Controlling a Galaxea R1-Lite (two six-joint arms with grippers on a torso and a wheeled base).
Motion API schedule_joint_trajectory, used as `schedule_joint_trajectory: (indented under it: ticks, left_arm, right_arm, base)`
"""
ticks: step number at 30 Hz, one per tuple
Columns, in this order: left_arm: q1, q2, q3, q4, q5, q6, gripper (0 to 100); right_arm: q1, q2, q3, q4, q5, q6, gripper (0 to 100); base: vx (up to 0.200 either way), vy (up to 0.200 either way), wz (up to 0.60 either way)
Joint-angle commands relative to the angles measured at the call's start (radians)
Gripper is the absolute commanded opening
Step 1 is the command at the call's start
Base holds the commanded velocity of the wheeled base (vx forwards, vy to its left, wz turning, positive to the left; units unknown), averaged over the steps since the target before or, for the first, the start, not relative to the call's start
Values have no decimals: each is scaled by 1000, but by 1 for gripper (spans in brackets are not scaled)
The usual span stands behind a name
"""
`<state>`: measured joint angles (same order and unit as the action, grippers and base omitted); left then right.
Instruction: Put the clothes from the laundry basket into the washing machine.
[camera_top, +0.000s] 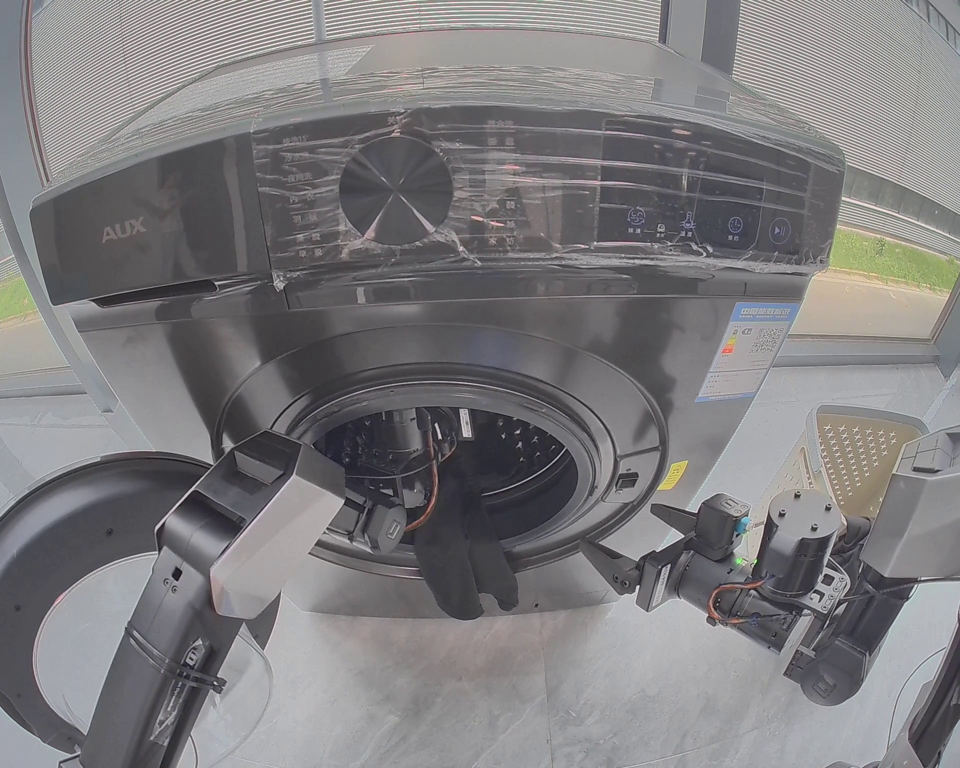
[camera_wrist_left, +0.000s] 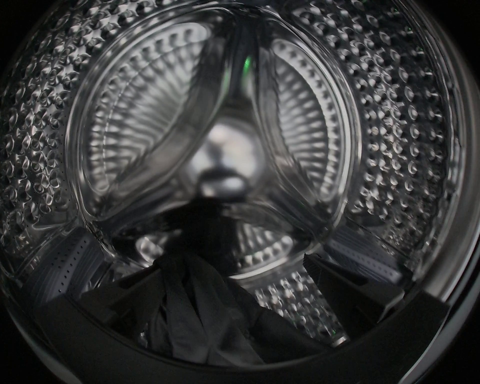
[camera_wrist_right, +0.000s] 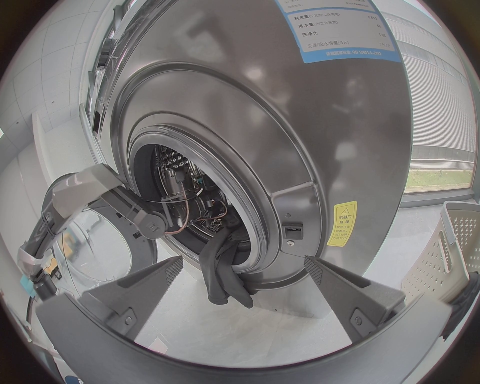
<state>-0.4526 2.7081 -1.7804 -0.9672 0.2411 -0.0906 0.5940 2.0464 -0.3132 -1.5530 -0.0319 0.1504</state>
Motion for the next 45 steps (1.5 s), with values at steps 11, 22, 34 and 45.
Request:
schedule_joint_trajectory:
  ticks: [11,22,34,45]
  left_arm:
    - [-69,-228,469,76,-141,58,100]
    - [-66,-159,496,71,-131,68,100]
    - [-35,-139,500,47,-106,109,0]
    - [-28,-149,458,5,-71,92,0]
  right_arm:
    - [1,5,2,-7,0,1,100]
    - [7,15,2,-7,0,3,100]
    - [7,24,2,-7,0,3,100]
    - [7,32,-1,-7,0,5,100]
  base:
    - [0,0,0]
    - [0,0,0]
    - [0,0,0]
    - [0,0,0]
